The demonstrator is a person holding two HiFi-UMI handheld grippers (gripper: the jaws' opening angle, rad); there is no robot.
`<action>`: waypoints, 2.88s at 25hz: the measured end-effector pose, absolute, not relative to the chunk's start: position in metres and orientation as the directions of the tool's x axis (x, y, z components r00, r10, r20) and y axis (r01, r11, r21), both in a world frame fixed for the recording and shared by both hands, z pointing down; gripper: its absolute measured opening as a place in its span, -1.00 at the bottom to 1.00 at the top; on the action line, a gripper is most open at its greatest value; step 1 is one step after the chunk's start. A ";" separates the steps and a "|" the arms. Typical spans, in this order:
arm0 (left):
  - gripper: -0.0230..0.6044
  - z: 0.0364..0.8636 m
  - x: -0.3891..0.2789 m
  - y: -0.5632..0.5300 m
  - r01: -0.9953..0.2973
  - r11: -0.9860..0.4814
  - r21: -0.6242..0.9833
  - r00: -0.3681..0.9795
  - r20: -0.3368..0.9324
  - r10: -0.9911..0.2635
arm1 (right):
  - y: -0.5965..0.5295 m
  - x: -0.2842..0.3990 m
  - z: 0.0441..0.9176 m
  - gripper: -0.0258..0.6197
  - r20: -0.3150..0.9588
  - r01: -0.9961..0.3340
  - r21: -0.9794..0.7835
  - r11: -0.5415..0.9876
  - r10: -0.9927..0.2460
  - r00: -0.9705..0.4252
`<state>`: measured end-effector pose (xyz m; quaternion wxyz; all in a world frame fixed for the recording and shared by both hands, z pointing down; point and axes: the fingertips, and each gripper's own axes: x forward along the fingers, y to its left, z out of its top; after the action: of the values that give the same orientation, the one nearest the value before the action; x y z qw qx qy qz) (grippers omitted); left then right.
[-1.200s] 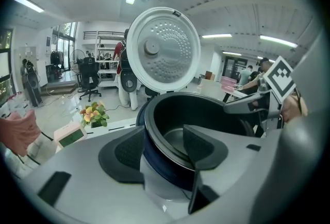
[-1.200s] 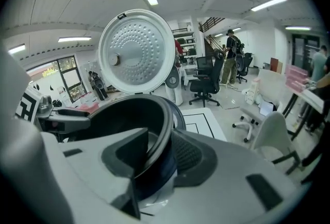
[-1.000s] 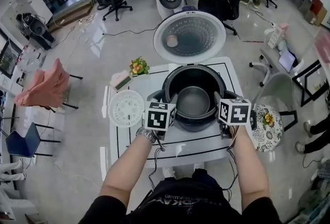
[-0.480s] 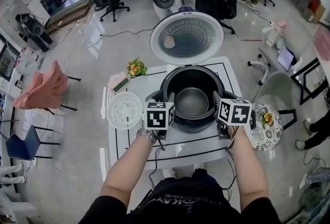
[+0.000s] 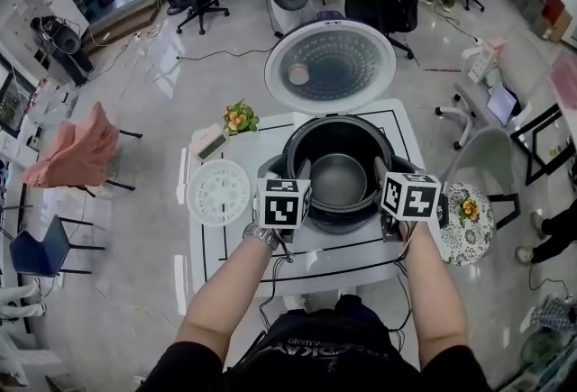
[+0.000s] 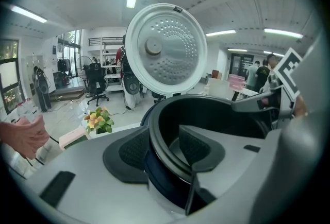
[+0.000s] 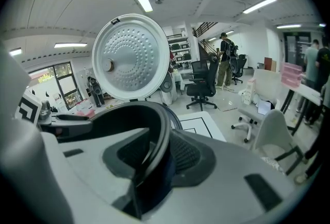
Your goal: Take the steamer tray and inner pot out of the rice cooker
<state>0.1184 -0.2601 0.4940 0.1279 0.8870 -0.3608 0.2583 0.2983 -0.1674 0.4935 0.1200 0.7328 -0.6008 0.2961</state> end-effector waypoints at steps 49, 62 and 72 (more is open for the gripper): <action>-0.64 0.436 0.102 -0.257 -0.813 -0.574 0.098 0.555 0.424 -0.715 | -0.158 0.298 0.433 -0.65 0.434 -0.947 -0.155 -0.281 -0.881 0.190; -0.64 0.394 0.087 -0.254 -0.811 -0.574 0.117 0.575 0.346 -0.742 | -0.159 0.284 0.389 -0.66 0.358 -0.956 -0.140 -0.259 -0.913 0.195; -0.64 0.369 0.069 -0.251 -0.816 -0.566 0.119 0.574 0.287 -0.767 | -0.159 0.268 0.365 -0.66 0.301 -0.962 -0.135 -0.237 -0.935 0.188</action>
<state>0.0689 -0.2507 0.3692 0.1199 0.8790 -0.4501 0.1018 0.2682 -0.1590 0.3646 0.0421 0.7697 -0.6162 0.1619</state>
